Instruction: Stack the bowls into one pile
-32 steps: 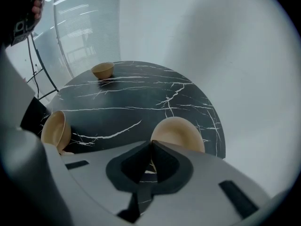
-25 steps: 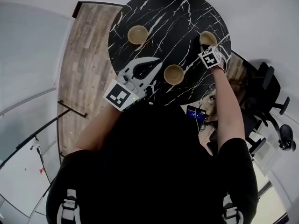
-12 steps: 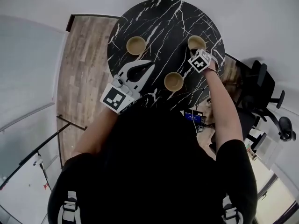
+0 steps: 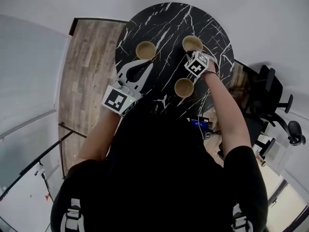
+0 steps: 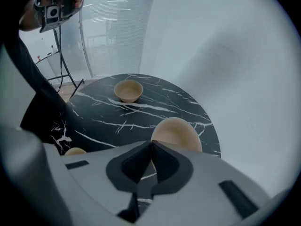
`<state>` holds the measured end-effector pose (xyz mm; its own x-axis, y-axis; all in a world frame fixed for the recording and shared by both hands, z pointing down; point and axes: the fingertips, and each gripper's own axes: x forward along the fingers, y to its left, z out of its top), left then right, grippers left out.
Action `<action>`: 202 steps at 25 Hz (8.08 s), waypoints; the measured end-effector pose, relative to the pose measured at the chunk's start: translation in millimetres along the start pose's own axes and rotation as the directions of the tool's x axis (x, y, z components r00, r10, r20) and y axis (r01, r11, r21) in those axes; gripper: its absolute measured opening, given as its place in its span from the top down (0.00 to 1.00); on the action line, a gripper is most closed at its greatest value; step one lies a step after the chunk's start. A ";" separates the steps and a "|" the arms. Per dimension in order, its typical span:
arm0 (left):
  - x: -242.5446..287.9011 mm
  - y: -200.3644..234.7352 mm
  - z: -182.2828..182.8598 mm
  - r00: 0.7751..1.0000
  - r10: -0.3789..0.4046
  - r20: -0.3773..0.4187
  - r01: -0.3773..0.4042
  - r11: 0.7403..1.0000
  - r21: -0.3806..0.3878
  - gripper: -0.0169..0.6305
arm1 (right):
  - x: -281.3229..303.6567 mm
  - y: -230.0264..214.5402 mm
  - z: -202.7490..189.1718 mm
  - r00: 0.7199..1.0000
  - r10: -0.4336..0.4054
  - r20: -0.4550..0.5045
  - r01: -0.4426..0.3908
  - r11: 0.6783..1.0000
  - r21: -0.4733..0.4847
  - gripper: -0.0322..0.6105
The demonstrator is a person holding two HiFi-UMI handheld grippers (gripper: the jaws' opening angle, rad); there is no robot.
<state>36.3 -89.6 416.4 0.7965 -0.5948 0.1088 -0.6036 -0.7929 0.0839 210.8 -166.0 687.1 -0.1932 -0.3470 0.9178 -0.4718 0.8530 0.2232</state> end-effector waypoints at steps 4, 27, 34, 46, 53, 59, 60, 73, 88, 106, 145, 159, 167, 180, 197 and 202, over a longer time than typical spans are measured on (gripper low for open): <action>-16.8 14.7 1.7 0.999 0.036 0.015 -0.036 0.999 0.001 0.97 | 1.8 16.5 36.1 0.999 0.014 0.030 -0.012 0.999 -0.038 0.94; -88.5 92.8 -6.5 0.981 0.193 0.037 -0.192 0.981 -0.025 0.97 | 67.7 117.0 187.0 0.985 0.156 0.071 -0.142 0.975 -0.168 0.94; -96.1 100.1 -8.2 0.980 0.200 0.012 -0.200 0.979 -0.043 0.97 | 84.6 133.9 190.1 0.982 0.186 0.039 -0.176 0.968 -0.180 0.93; -92.5 95.1 -11.1 0.985 0.170 0.006 -0.170 0.985 -0.042 0.97 | 75.8 135.7 192.1 0.973 0.217 0.075 -0.208 0.971 -0.115 0.84; -63.6 72.7 -11.6 0.997 0.073 0.006 -0.073 0.997 -0.040 0.97 | 34.3 117.0 171.0 0.971 0.210 0.112 -0.206 0.978 -0.041 0.82; -26.5 43.6 -2.5 1.000 -0.031 -0.002 0.031 0.999 -0.024 0.97 | -8.3 91.4 138.6 0.974 0.151 0.167 -0.174 0.976 0.128 0.82; -19.6 37.8 -3.0 0.999 -0.054 -0.006 0.054 0.998 -0.023 0.97 | -14.9 86.9 130.3 0.975 0.140 0.171 -0.167 0.973 0.158 0.82; 55.0 -39.6 -3.6 0.952 -0.304 -0.019 0.305 0.952 0.011 0.97 | -47.3 62.6 -33.1 0.998 0.015 0.068 -0.048 0.850 0.525 0.81; 87.8 -85.7 -16.2 0.896 -0.443 -0.017 0.443 0.896 -0.004 0.97 | -32.1 122.6 -121.9 0.995 0.097 -0.035 -0.049 0.742 0.668 0.80; 68.8 -77.9 -28.0 0.916 -0.401 -0.035 0.400 0.916 -0.021 0.97 | 3.8 152.1 -144.8 0.985 0.152 -0.075 -0.054 0.702 0.711 0.76; 43.9 -31.1 -31.2 0.953 -0.303 -0.016 0.302 0.952 -0.043 0.97 | -10.7 97.0 -65.0 0.970 0.229 0.080 -0.212 0.642 0.737 0.94; 15.0 19.9 -38.4 0.974 -0.227 -0.009 0.227 0.973 -0.053 0.97 | -12.6 51.3 20.7 0.964 0.241 0.116 -0.253 0.684 0.684 0.94; -5.3 62.8 -41.0 0.979 -0.205 0.002 0.205 0.978 -0.049 0.97 | 6.5 36.0 74.4 0.963 0.250 0.098 -0.252 0.719 0.648 0.94; -33.8 133.2 -54.9 0.984 -0.177 -0.009 0.177 0.982 -0.065 0.97 | 62.1 33.3 147.6 0.955 0.290 0.064 -0.264 0.728 0.633 0.94; -51.2 166.8 -71.2 0.990 -0.135 -0.038 0.131 0.987 -0.091 0.97 | 118.1 42.9 160.0 0.943 0.330 0.038 -0.267 0.683 0.680 0.94; -51.9 167.9 -72.8 0.991 -0.130 -0.040 0.126 0.987 -0.097 0.97 | 116.9 43.2 160.6 0.948 0.317 0.041 -0.259 0.686 0.680 0.93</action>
<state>-109.0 -182.2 496.9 0.8662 -0.4806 0.1367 -0.4991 -0.8450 0.1921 29.7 -232.3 751.2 -0.3675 -0.0743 0.9270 -0.8587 0.4100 -0.3076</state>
